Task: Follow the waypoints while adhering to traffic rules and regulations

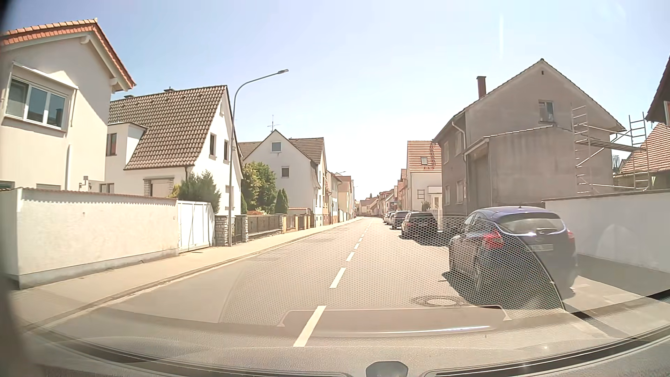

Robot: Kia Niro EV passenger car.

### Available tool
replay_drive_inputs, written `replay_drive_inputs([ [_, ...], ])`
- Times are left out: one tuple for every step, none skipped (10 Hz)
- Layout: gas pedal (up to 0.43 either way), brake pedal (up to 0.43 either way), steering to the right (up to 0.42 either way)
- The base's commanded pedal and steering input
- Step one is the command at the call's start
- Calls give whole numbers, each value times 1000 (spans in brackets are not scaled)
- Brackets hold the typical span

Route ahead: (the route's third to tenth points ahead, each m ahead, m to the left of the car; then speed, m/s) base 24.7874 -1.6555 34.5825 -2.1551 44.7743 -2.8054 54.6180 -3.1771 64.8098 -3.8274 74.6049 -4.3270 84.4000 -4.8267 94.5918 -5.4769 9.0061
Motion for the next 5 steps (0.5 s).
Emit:
replay_drive_inputs([
  [28, 24, 8],
  [28, 24, 9],
  [28, 30, 9],
  [28, 24, 13],
  [28, 24, 14],
])
